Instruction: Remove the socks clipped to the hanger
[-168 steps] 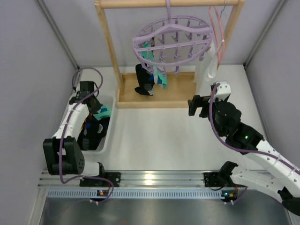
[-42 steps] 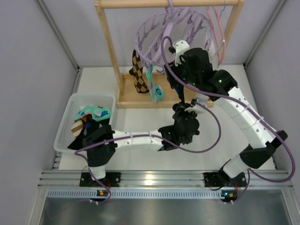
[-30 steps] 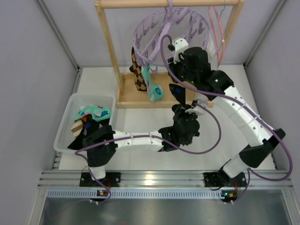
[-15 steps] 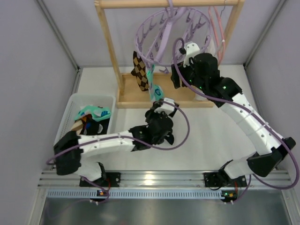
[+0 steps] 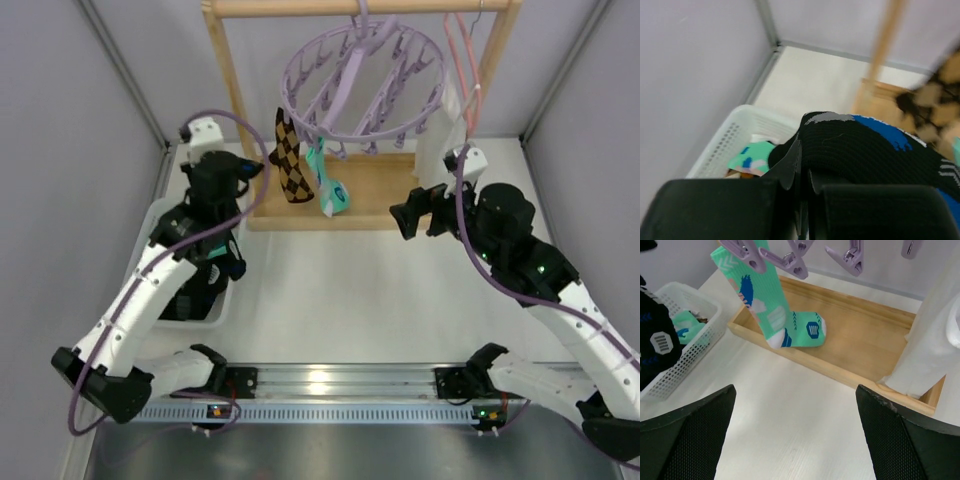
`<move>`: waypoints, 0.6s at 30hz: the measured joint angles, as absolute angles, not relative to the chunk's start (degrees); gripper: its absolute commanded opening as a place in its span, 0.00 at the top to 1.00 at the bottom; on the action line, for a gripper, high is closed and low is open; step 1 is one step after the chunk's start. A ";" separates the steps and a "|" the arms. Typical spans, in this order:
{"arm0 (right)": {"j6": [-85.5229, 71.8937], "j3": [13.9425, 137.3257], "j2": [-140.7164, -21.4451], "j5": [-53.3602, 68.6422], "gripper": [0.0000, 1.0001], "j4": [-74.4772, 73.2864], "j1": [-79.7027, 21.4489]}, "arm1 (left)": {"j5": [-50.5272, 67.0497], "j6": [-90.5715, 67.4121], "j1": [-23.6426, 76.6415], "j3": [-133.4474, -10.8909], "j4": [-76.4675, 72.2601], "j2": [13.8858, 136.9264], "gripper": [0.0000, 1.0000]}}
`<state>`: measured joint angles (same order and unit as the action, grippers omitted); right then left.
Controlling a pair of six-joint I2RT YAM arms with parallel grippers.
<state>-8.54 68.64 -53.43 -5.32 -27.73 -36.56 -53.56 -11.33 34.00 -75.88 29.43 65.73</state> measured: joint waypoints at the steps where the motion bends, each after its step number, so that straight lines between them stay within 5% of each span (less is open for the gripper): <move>1: -8.84 67.64 -51.90 -5.32 0.01 -27.35 -36.56 | -50.11 -11.70 28.36 -77.71 30.74 66.61 1.00; 9: -9.63 63.18 -47.46 -5.15 0.01 -26.09 -36.56 | -31.92 -14.37 2.35 -81.78 35.24 75.81 1.00; 18: -10.83 56.12 -44.97 -2.63 0.00 -24.32 -36.56 | -28.91 -18.98 -5.17 -74.96 37.28 81.19 1.00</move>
<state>-10.83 56.12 -44.97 -2.63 -24.32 -36.56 -28.91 -18.98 -5.17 -74.96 37.28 81.19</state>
